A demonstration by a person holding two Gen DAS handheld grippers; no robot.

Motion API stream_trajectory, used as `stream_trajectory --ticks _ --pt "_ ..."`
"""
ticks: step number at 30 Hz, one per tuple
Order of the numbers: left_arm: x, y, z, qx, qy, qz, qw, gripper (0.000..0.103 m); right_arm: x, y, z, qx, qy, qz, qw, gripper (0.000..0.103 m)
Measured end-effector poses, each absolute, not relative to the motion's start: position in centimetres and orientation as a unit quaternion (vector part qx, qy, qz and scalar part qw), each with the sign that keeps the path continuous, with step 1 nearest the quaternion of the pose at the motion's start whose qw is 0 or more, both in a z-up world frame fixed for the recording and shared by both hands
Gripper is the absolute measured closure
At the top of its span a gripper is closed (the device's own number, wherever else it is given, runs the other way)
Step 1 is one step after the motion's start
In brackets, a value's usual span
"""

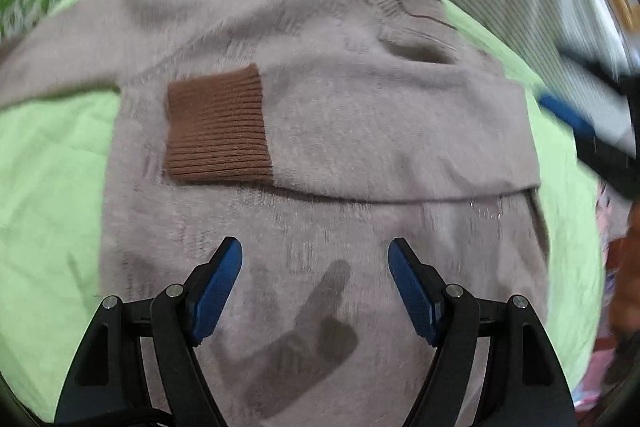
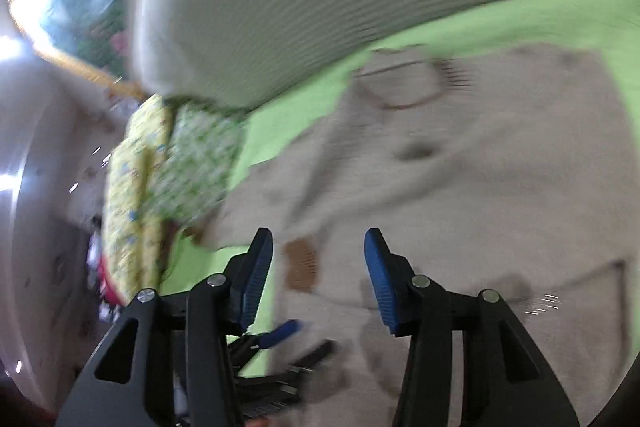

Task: Fold small clothes
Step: 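Fold the held sleeve across the sweater body and open the right tool, then grasp the other brown cuff with the left tool, lay it across the body, release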

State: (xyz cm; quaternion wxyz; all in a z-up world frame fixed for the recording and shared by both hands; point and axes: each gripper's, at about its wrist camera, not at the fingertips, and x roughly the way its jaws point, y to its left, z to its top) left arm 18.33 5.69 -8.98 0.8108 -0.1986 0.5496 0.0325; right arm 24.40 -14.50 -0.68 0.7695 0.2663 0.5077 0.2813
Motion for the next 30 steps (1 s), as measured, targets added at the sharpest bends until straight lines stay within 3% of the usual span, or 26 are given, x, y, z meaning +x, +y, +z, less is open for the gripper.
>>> stream_trajectory --ticks 11,12,13,14,21,27,30 --pt "25.0 9.5 -12.0 -0.305 0.523 0.121 0.787 0.028 25.5 -28.9 -4.1 0.267 0.496 0.065 0.824 0.054" --pt "25.3 9.4 -11.9 -0.299 0.519 0.125 0.791 0.033 25.7 -29.3 -4.4 0.264 0.495 0.056 0.826 0.054" --pt "25.5 9.3 -11.4 -0.288 0.513 0.129 0.798 0.069 26.0 -29.7 -4.6 0.261 0.494 0.050 0.828 0.054" --pt "25.8 9.3 -10.8 -0.276 0.511 0.127 0.804 0.092 26.2 -29.8 -4.7 0.257 0.493 0.045 0.830 0.054" --pt "22.4 11.8 -4.5 -0.278 0.418 0.079 0.862 0.097 28.2 -29.7 -5.7 0.232 0.492 0.041 0.838 0.054" --pt "21.7 12.8 -7.0 -0.256 0.439 0.097 0.856 0.097 29.4 -28.0 -7.9 0.216 0.511 0.050 0.831 0.049" --pt "20.5 14.1 -7.5 -0.260 0.436 0.121 0.853 0.097 29.8 -27.1 -8.2 0.201 0.509 0.060 0.835 0.040"
